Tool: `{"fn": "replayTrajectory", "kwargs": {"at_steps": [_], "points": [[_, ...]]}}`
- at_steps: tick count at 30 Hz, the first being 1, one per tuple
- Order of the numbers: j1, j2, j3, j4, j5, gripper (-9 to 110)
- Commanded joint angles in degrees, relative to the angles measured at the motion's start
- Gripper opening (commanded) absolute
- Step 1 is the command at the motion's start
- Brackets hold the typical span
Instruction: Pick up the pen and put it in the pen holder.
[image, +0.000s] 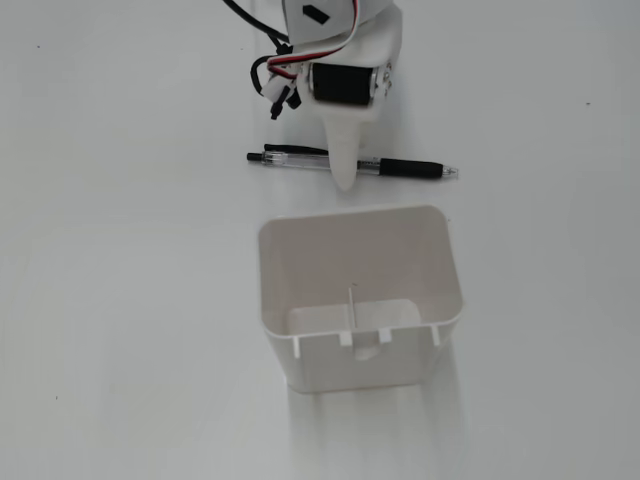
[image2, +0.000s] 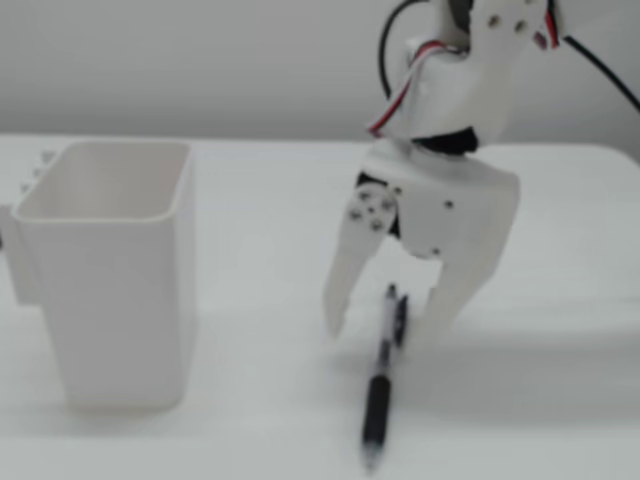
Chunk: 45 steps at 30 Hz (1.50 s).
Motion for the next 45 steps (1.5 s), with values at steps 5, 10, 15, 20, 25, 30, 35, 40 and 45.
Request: {"fn": "replayTrajectory", "kwargs": {"at_steps": [5,10,15,20,25,30,35,40,45], "points": [[3.7,0.3,2.5,-4.1,-0.4,17],[5.0,0.3,2.5,-4.0,-2.5,15],[4.7,0.3,2.5,-4.0,-3.3,4],[4.3,0.2,3.8,-4.0,-5.4,2],[4.2,0.2,4.7,-4.0,-7.3,2],[4.2,0.3,4.7,-4.0,-7.3,-1],[4.2,1.4,4.7,-2.7,-7.2,-1],[4.9,8.3,-3.3,8.2,-9.8,-1],[4.9,19.2,-14.2,17.2,-12.0,-1]]}}
